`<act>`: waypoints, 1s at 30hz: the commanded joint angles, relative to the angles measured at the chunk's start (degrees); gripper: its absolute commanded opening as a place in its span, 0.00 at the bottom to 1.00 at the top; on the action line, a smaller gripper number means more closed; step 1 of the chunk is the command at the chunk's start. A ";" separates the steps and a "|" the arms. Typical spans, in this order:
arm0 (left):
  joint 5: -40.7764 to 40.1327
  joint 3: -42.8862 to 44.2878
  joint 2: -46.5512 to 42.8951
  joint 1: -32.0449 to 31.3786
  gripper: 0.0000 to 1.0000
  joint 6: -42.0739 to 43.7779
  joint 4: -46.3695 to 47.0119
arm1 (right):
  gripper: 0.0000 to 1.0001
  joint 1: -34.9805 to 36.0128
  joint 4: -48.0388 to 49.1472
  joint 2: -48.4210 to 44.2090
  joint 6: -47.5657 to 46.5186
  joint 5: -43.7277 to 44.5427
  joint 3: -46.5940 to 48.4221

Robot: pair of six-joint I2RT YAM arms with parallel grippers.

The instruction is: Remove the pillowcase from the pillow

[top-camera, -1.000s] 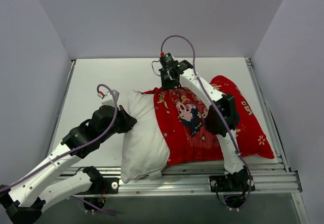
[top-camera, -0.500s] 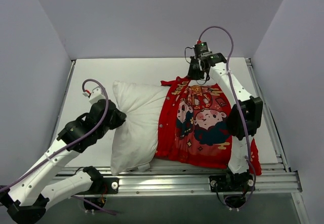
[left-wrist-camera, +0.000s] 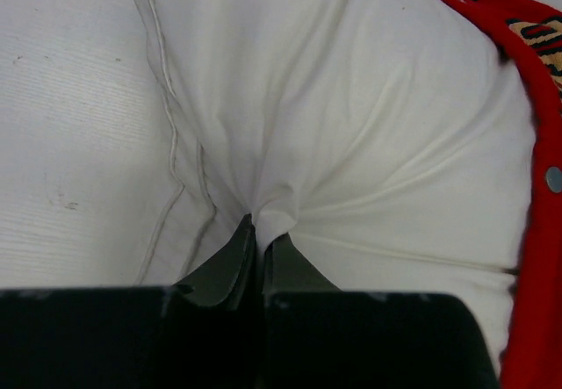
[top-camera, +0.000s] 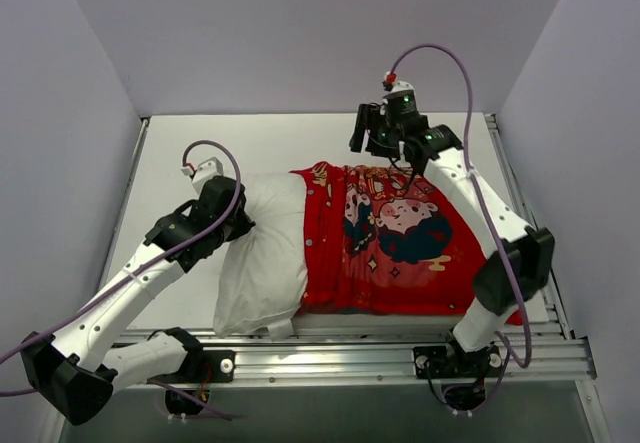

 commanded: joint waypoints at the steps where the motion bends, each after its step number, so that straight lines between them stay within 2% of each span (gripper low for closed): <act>1: -2.31 0.25 0.80 1.14 0.02 1.52 4.10 | 0.70 -0.26 3.87 -11.43 2.38 3.89 -7.73; 7: -1.25 0.34 4.49 4.74 0.02 2.75 5.86 | 0.70 0.62 1.85 -25.58 4.05 4.33 -21.54; 12: 1.03 -0.63 5.81 9.48 0.02 3.71 7.36 | 0.66 0.97 5.54 -30.62 5.54 -2.96 -34.74; 17: 3.23 -0.81 3.62 14.76 0.02 6.70 7.01 | 0.66 0.97 11.86 -24.40 4.93 -2.71 -37.21; 22: 6.12 -0.28 3.26 19.41 0.02 13.28 6.39 | 0.66 0.71 18.53 -13.08 1.16 1.69 -31.25; 26: 12.44 3.04 5.45 22.93 0.02 19.79 6.84 | 0.66 0.18 20.65 -5.41 -0.43 6.70 -24.48; 27: 14.29 4.28 5.98 23.03 0.04 20.93 6.31 | 0.66 0.01 20.92 -4.01 -0.52 6.88 -23.07; 29: 16.40 6.39 6.86 22.94 0.16 23.57 5.17 | 0.66 -0.17 21.01 -0.66 -0.61 6.18 -19.11; 30: 17.81 8.31 6.87 23.03 0.31 24.02 4.73 | 0.66 -0.08 22.06 1.00 -0.70 5.74 -18.23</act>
